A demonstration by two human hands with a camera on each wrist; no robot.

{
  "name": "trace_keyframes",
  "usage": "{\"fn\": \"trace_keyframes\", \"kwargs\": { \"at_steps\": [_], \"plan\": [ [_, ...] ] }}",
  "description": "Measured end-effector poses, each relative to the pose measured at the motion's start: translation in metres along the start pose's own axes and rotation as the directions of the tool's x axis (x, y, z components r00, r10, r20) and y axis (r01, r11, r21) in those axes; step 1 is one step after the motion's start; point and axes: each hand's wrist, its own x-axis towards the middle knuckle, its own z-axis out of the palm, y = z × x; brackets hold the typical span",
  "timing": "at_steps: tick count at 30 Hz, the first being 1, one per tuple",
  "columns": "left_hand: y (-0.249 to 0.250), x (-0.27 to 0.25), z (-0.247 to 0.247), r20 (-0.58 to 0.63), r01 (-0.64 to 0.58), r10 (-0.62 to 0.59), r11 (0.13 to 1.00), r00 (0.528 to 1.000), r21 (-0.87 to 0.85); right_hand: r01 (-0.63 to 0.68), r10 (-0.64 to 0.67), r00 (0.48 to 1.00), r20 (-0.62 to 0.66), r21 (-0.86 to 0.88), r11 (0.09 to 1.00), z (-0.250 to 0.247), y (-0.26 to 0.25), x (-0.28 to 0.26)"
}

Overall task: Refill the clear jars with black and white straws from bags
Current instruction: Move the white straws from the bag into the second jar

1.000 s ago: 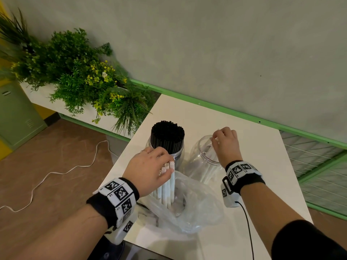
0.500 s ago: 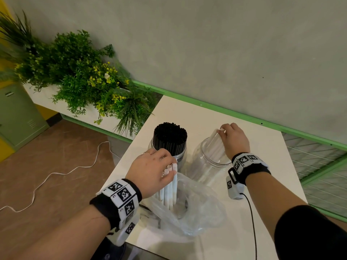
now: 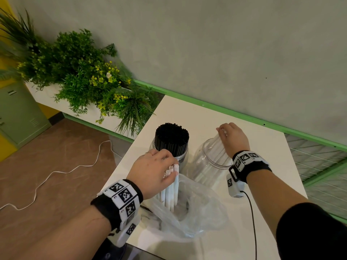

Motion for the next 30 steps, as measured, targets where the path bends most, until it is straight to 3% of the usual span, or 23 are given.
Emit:
{"fn": "trace_keyframes", "kwargs": {
  "at_steps": [2, 6, 12, 14, 17, 19, 23, 28, 30],
  "plan": [
    [0.0, 0.0, 0.0, 0.001, 0.0, 0.0, 1.0, 1.0, 0.001, -0.016, 0.016, 1.0, -0.007, -0.057, 0.998, -0.003, -0.002, 0.005],
    [0.0, 0.001, 0.0, 0.0, -0.001, 0.001, 1.0, 1.0, 0.004, -0.043, 0.084, 0.986, 0.142, -0.272, 0.961, 0.001, 0.004, 0.001],
    [0.0, 0.001, 0.001, 0.002, -0.003, 0.003, 1.0, 1.0, -0.001, -0.099, 0.111, 0.993, 0.048, -0.211, 0.973, -0.005, 0.0, -0.006],
    [0.0, 0.001, 0.0, 0.01, 0.002, -0.002, 1.0, 1.0, -0.001, -0.082, 0.079, 0.996, -0.031, -0.134, 0.988, -0.01, -0.011, -0.013],
    [-0.001, 0.002, 0.0, 0.014, 0.009, -0.009, 1.0, 1.0, -0.001, 0.06, -0.048, 0.992, -0.116, 0.103, 0.993, -0.017, -0.043, -0.036],
    [-0.002, 0.003, 0.0, 0.014, 0.01, -0.01, 1.0, 1.0, -0.003, 0.126, -0.12, 0.992, -0.04, 0.332, 0.935, -0.017, -0.069, -0.058],
    [-0.002, 0.004, -0.001, 0.037, 0.011, -0.01, 1.0, 0.999, -0.003, 0.034, -0.161, 0.979, 0.124, 0.682, 0.731, -0.004, -0.105, -0.099],
    [-0.009, 0.001, -0.006, 0.113, 0.07, -0.054, 0.987, 0.992, -0.143, -0.147, -0.2, 0.91, 0.363, 0.735, 0.662, 0.018, -0.12, -0.125],
    [-0.013, -0.001, -0.01, 0.118, 0.088, -0.064, 0.974, 0.991, -0.211, -0.197, -0.177, 0.9, 0.398, 0.735, 0.648, 0.025, -0.12, -0.128]
  ]
}}
